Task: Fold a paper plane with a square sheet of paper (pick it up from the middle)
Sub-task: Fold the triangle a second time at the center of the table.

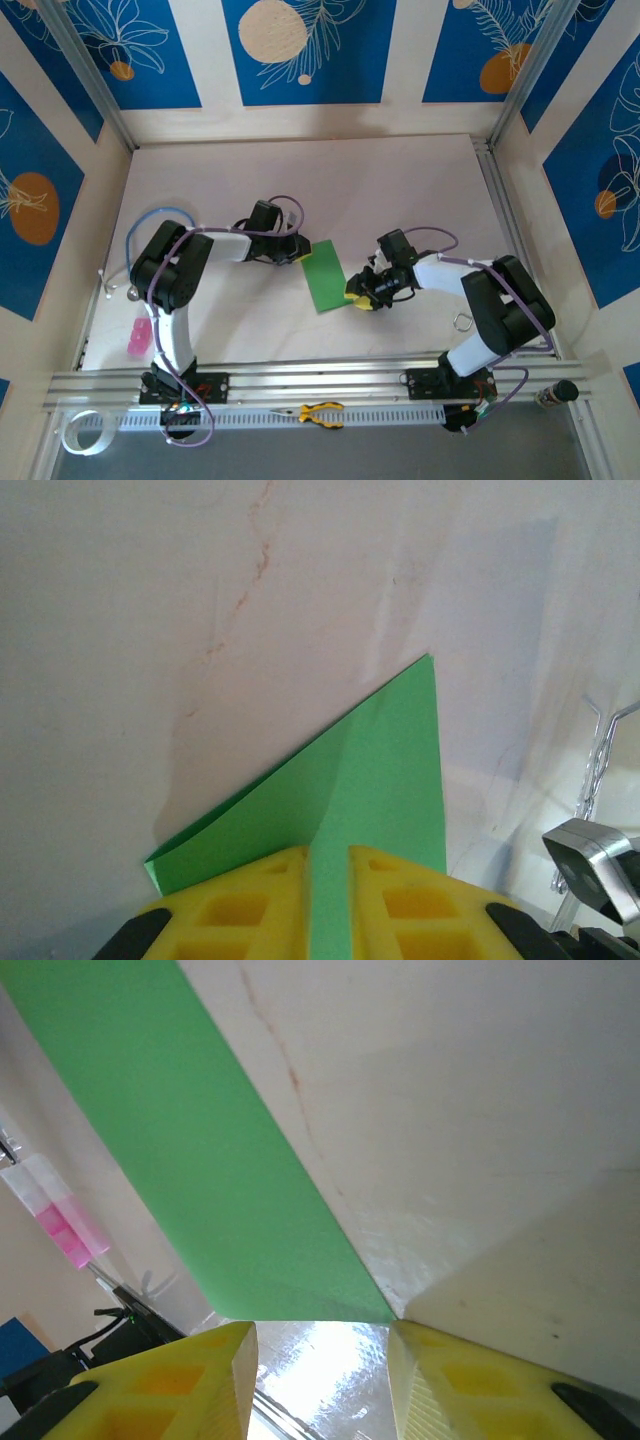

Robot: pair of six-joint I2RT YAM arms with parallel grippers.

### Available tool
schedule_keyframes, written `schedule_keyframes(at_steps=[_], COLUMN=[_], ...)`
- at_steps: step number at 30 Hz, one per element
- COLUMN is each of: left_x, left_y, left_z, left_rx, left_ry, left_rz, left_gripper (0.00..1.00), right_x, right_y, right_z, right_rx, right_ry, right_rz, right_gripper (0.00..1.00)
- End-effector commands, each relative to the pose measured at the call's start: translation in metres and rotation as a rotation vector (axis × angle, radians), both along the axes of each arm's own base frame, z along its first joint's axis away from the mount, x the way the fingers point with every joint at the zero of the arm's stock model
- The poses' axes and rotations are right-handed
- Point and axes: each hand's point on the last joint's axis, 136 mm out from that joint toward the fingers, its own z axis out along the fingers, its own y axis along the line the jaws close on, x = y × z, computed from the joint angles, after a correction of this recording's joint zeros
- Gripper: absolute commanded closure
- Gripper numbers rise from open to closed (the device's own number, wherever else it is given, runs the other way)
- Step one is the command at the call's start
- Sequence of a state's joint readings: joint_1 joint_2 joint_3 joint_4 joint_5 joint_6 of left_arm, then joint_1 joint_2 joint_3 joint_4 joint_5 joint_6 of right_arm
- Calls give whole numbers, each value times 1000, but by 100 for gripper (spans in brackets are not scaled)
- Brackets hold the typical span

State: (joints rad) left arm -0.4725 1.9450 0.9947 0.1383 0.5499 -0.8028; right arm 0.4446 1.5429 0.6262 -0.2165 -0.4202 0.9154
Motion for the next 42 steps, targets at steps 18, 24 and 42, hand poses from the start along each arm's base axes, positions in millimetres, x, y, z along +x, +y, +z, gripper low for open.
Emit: schedule_keyframes(at_steps=[18,24,42], left_x=[-18,-17,-17], left_y=[17,16,15], left_z=[-31,-31,-30], left_rx=[91,88,79], left_ry=[111,111,109], left_rz=[10,9,9], left_gripper=[81,81,81], right_x=[-15,-15,7], right_y=[12,21,27], right_z=[5,0,6], right_rx=[-16,8,16], right_ry=[26,60,-33], right_rz=[-148,-144,-179], right_gripper=[59,58,58])
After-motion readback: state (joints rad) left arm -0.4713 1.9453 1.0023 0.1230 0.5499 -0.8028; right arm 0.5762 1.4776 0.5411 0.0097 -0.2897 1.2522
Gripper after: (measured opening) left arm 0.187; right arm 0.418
